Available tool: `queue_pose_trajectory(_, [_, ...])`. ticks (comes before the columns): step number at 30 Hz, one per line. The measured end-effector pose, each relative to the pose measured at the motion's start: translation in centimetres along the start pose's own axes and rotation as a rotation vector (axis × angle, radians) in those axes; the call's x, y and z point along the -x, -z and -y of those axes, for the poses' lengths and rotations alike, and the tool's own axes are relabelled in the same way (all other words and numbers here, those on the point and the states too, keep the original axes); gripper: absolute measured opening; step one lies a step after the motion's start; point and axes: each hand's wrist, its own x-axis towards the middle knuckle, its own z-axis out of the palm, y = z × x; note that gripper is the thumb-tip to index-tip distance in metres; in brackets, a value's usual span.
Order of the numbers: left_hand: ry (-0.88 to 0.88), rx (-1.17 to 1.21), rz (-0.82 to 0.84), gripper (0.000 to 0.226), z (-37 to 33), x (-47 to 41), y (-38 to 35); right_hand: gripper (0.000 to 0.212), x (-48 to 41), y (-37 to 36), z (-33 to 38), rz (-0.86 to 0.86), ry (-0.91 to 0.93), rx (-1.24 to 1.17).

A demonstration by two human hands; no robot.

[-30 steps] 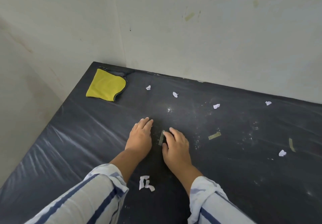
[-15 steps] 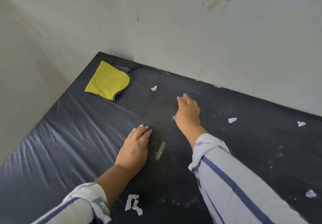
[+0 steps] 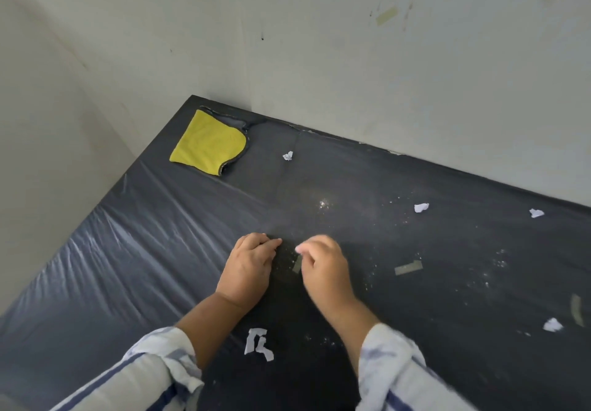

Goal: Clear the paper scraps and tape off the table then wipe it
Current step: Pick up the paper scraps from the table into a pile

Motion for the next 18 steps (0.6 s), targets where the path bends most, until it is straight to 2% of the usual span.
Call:
queue_pose_trajectory(9, [-0.047, 0.134, 0.033, 0.03, -0.1, 8.2, 2.1, 0.023, 9.2, -1.1, 3.6, 0.122, -0.071, -0.031])
queue_pose_trajectory(18, [-0.075, 0.073, 0.166, 0.045, -0.8, 8.5, 3.8, 0.036, 10.9, -0.3, 5.0, 0.094, -0.113, 0.052])
